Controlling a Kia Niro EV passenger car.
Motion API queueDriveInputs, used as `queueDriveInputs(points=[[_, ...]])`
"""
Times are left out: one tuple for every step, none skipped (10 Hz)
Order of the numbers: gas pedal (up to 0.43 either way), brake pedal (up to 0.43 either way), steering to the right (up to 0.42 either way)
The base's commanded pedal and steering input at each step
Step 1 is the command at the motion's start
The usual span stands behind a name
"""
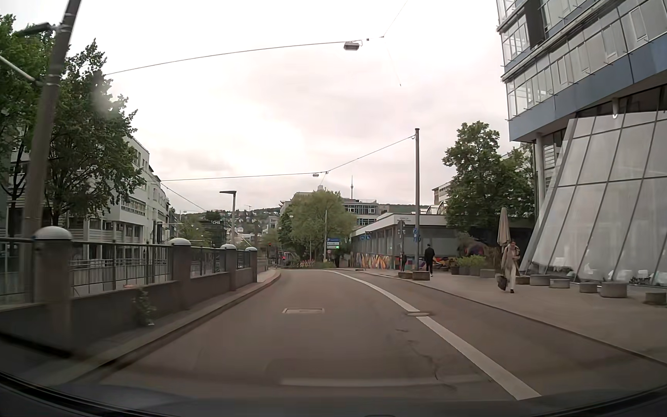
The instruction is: Follow the waypoints while adhering to traffic rules and regulations
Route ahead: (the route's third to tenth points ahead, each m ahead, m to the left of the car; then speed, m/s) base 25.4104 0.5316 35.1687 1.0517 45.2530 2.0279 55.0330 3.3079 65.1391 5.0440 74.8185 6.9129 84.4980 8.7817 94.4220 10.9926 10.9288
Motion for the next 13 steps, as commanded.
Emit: queueDriveInputs(points=[[0.118, 0.000, -0.014], [0.098, 0.000, -0.015], [0.098, 0.000, -0.016], [0.098, 0.000, -0.016], [0.087, 0.000, -0.015], [0.079, 0.000, -0.016], [0.079, 0.000, -0.016], [0.079, 0.000, -0.015], [0.079, 0.000, -0.016], [0.079, 0.000, -0.019], [0.079, 0.000, -0.023], [0.079, 0.000, -0.024], [0.067, 0.000, -0.023]])
